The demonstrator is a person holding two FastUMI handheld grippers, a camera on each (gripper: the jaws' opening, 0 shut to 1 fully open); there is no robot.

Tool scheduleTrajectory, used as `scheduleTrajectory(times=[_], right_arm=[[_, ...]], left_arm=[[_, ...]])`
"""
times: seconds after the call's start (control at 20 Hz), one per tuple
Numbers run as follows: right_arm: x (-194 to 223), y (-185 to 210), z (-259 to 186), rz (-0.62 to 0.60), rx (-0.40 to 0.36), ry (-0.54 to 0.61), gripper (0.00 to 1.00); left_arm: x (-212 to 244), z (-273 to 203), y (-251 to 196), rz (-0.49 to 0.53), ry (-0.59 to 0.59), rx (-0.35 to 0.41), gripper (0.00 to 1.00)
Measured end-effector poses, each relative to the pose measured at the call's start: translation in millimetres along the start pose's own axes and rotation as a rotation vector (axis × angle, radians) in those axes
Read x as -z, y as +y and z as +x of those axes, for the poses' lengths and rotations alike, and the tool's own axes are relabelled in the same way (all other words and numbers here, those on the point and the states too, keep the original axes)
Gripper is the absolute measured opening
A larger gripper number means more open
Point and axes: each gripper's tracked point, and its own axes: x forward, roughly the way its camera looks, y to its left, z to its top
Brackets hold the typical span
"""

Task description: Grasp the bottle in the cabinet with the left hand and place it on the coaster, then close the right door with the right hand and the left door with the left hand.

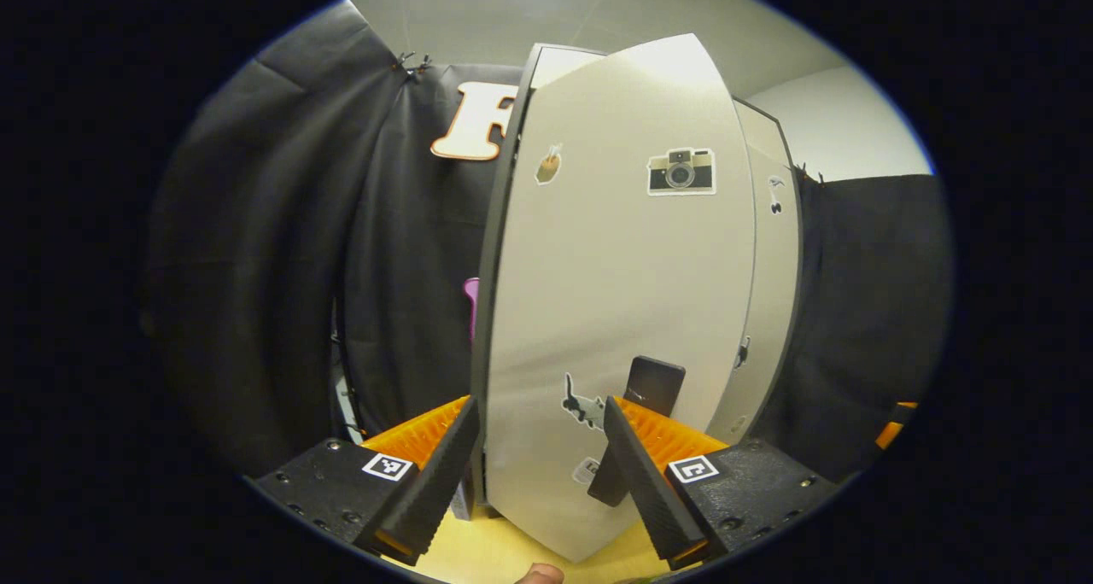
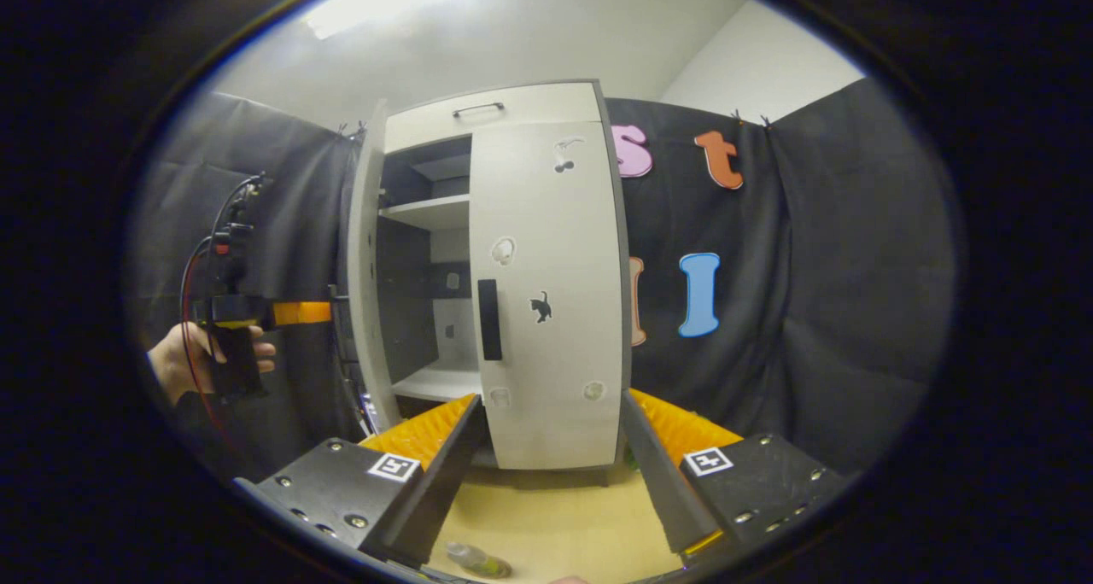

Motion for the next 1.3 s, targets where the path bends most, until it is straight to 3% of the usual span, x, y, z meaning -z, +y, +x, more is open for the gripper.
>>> scheduleTrajectory(times=[0.1,0.4,0.45,0.5,0.7,0.85,0.9,1.1,1.3], right_arm=[[-0.5,-6.3,-3.5,-0.013,0.020,-0.006,0.97],[-9.9,-20.0,-12.8,0.011,0.070,-0.020,0.97],[-10.9,-20.7,-12.1,0.010,0.074,-0.018,0.93],[-11.7,-21.2,-12.1,0.011,0.076,-0.016,0.97],[-16.9,-11.4,-12.6,0.014,0.054,-0.025,0.96],[-20.1,-8.9,-8.8,0.008,0.053,-0.029,0.93],[-20.3,-8.3,-6.7,0.014,0.055,-0.029,0.97],[-26.0,-4.0,0.7,0.012,0.062,-0.039,0.97],[-35.8,-0.8,9.7,-0.041,0.085,-0.059,0.96]], left_arm=[[4.0,-0.4,-12.4,-0.010,0.006,0.022,0.93],[9.1,-14.3,-42.1,0.095,-0.003,0.049,0.93],[6.3,-17.9,-40.6,0.102,-0.013,0.036,0.93],[3.7,-21.7,-38.8,0.102,-0.024,0.023,0.94],[10.3,-38.0,-46.9,0.045,0.023,0.037,0.93],[-8.5,-52.1,-49.7,-0.002,-0.006,0.034,0.94],[-15.7,-55.3,-47.0,-0.003,-0.021,0.015,0.94],[-49.7,-63.4,-48.4,0.058,-0.080,-0.019,0.94],[-48.5,-68.7,-60.3,0.106,-0.085,-0.008,0.94]])
